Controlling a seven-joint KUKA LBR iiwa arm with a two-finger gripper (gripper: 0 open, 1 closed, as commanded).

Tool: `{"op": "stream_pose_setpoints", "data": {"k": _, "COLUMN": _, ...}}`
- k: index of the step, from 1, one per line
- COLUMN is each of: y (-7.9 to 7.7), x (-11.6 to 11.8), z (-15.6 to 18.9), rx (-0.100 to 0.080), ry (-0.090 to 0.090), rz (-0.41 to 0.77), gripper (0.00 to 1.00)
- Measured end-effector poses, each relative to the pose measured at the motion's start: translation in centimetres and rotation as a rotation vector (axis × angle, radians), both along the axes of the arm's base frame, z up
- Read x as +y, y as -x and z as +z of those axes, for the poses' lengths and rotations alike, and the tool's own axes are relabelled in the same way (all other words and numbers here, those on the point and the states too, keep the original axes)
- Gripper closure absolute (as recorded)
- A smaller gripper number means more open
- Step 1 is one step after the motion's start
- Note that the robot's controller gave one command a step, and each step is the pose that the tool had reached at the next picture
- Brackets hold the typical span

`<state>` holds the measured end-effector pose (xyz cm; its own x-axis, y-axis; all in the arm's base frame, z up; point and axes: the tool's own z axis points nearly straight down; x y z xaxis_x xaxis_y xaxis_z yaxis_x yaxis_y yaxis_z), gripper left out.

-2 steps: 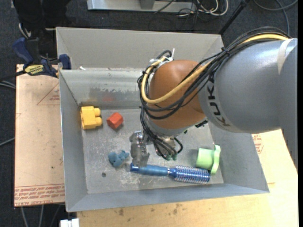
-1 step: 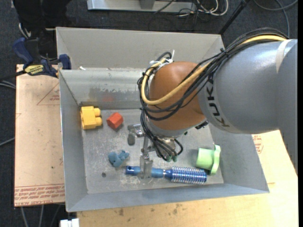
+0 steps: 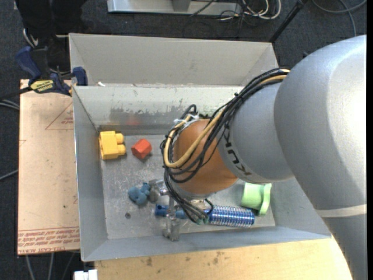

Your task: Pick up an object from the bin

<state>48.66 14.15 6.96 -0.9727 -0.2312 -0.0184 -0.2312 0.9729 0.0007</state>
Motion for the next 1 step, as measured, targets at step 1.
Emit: {"op": "stream_pose_setpoints", "data": {"k": 1, "y": -0.18, "x": 0.89, "z": 0.27, "rx": 0.0, "ry": 0.003, "rz": 0.253, "gripper": 0.0}}
